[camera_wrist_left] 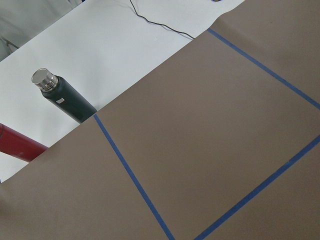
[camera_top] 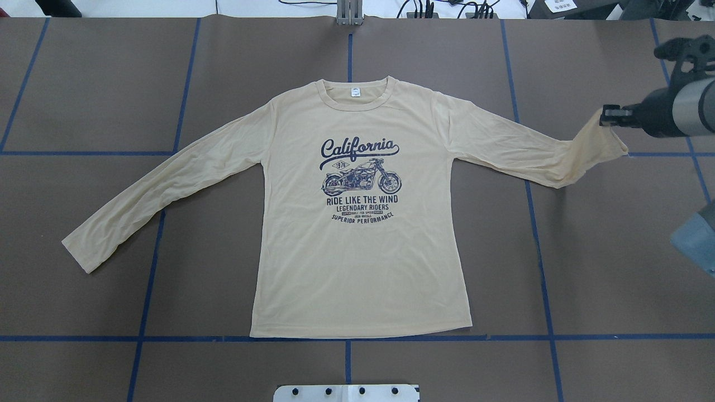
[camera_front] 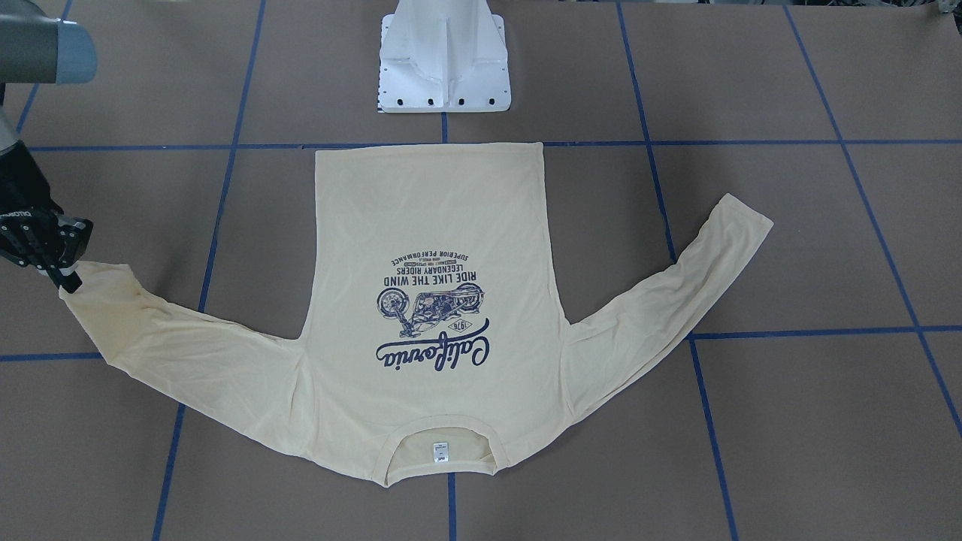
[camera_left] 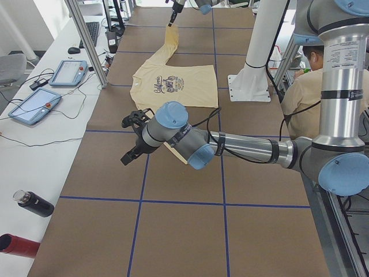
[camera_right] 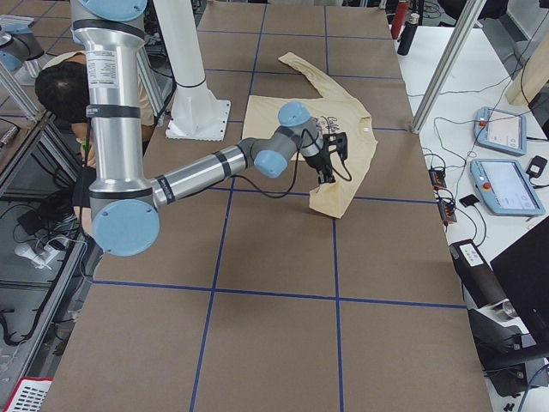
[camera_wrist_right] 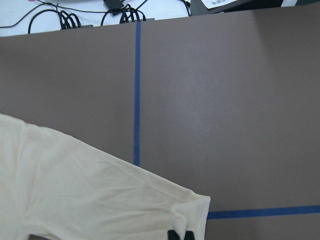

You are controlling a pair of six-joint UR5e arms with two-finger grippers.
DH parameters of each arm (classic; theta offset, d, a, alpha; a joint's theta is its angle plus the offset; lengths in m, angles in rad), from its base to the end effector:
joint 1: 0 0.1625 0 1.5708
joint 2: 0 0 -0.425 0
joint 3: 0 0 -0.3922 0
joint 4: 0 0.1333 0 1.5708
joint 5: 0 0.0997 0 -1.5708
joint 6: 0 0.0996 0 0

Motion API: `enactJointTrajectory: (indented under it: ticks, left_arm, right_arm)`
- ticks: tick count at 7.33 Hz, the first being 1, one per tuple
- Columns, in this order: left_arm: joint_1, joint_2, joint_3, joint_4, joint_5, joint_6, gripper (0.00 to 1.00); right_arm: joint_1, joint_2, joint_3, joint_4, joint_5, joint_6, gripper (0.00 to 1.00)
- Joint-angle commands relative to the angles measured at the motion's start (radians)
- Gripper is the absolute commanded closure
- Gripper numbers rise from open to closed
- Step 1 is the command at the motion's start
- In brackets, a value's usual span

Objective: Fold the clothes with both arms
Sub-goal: 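Reach the right gripper to the sleeve cuff nearest it and grasp it, then carry the grasped sleeve across the shirt body toward the collar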

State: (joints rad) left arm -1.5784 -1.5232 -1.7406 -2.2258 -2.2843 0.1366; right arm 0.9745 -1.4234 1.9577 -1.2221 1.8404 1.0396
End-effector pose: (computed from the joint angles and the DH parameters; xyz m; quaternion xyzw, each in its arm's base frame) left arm -0.0719 -0.4924 0.5230 0.3774 0.2968 0.1879 0.8568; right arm -0.2135 -0.5046 0.3671 0.2008 -0.3921 0.1409 0.8866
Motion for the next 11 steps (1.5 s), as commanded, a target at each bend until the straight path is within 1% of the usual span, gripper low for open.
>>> enactJointTrajectory:
  ticks: [1, 2, 3, 4, 6, 7, 8, 9, 10, 11]
  left_arm:
    - [0.0, 0.001, 0.001, 0.0, 0.0, 0.0, 0.0]
    - [0.0, 0.008, 0.001, 0.0, 0.0, 0.0, 0.0]
    - [0.0, 0.009, 0.001, 0.0, 0.0, 0.0, 0.0]
    - [0.0, 0.011, 0.001, 0.0, 0.0, 0.0, 0.0]
    - [0.0, 0.015, 0.001, 0.0, 0.0, 0.0, 0.0]
    - [0.0, 0.015, 0.003, 0.0, 0.002, 0.0, 0.0]
    - [0.0, 0.015, 0.004, 0.0, 0.002, 0.0, 0.0]
    - [0.0, 0.015, 0.009, 0.0, 0.002, 0.0, 0.0]
    - [0.0, 0.015, 0.009, 0.0, 0.0, 0.0, 0.0]
    - [0.0, 0.015, 0.01, 0.0, 0.0, 0.0, 0.0]
  right_arm:
    - [-0.156, 0.393, -0.032, -0.365, -0.198, 0.188, 1.0]
    - [-0.213, 0.488, -0.11, -0.367, -0.263, 0.244, 1.0]
    - [-0.256, 0.592, -0.208, -0.364, -0.326, 0.285, 1.0]
    - [-0.292, 0.709, -0.34, -0.361, -0.381, 0.324, 1.0]
    - [-0.364, 0.98, -0.673, -0.34, -0.453, 0.425, 1.0]
    - [-0.41, 1.045, -0.777, -0.314, -0.518, 0.474, 1.0]
    - [-0.434, 1.087, -0.828, -0.31, -0.541, 0.508, 1.0]
    - [-0.459, 1.132, -0.899, -0.306, -0.541, 0.548, 1.0]
    - [-0.473, 1.188, -0.969, -0.304, -0.541, 0.595, 0.91]
    - [-0.477, 1.224, -1.002, -0.304, -0.541, 0.65, 0.3]
